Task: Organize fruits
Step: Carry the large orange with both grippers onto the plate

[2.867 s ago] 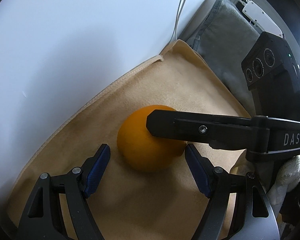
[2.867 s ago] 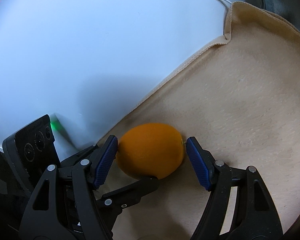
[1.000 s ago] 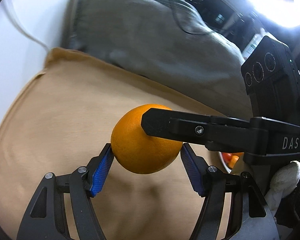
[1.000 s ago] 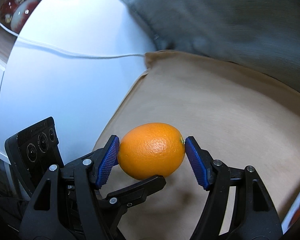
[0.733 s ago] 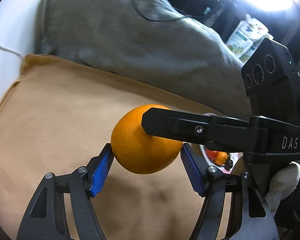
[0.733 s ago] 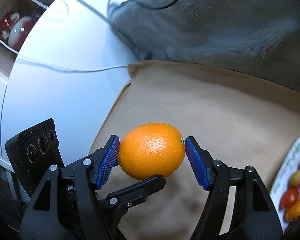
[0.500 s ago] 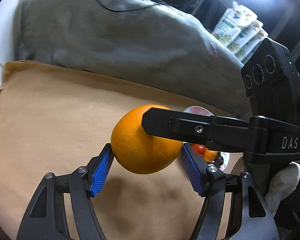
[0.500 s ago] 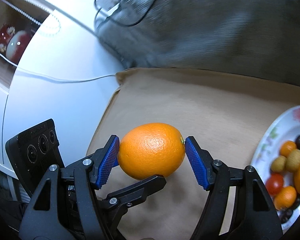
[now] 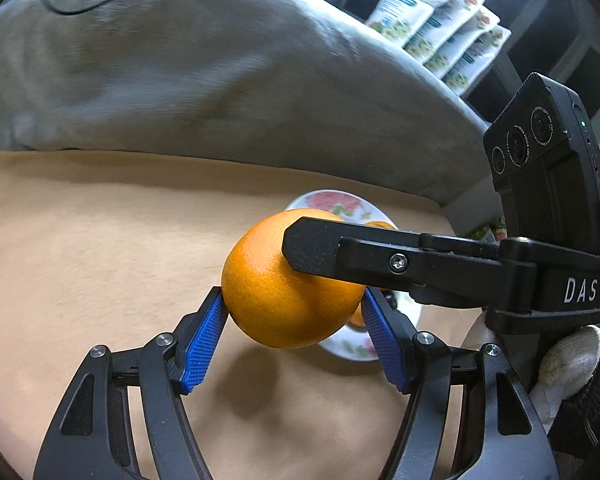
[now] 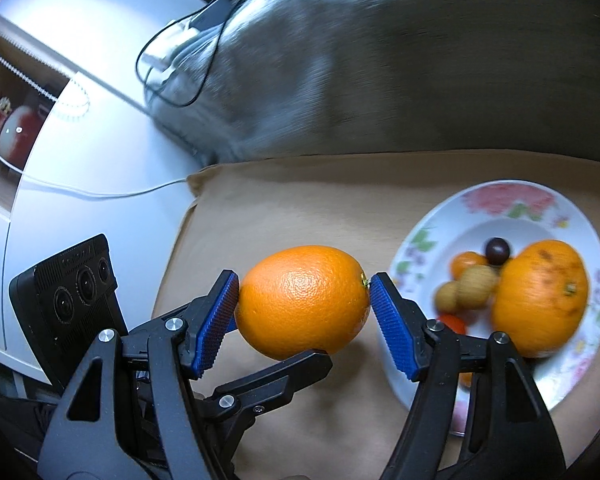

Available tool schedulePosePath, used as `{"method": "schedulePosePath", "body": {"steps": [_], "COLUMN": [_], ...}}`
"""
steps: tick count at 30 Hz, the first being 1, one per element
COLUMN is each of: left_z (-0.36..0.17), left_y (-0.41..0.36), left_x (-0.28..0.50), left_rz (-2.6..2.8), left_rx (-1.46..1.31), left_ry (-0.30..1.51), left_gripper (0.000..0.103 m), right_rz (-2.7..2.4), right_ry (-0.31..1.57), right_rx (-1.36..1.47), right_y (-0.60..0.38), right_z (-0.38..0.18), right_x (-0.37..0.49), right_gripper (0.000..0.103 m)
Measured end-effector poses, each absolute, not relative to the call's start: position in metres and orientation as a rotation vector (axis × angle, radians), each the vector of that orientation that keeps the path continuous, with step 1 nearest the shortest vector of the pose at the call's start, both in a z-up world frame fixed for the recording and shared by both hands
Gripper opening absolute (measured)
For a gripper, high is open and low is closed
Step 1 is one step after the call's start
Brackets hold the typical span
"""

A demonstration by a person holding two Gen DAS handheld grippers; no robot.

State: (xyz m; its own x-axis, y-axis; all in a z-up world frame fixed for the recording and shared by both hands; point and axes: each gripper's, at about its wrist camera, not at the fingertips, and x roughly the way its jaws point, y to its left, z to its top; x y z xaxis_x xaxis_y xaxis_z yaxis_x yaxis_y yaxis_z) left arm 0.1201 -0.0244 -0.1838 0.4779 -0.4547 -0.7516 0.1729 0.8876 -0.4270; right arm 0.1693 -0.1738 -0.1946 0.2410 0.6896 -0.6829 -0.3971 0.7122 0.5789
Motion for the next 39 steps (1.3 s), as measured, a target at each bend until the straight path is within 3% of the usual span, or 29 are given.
{"method": "schedulePosePath", "body": {"steps": [39], "left_z": [-0.208], "left_y": [-0.084], "left_x": [0.137], "left_rz": [-0.523], "left_rx": [-0.205], "left_ry": [1.064], "left_gripper": [0.068], "right_rz": [0.623], "right_ry": [1.113], "right_rx": [0.237], "right_y": [-0.214], "right_z": [-0.202], "right_x": [0.172], "right_gripper": [0.069]}}
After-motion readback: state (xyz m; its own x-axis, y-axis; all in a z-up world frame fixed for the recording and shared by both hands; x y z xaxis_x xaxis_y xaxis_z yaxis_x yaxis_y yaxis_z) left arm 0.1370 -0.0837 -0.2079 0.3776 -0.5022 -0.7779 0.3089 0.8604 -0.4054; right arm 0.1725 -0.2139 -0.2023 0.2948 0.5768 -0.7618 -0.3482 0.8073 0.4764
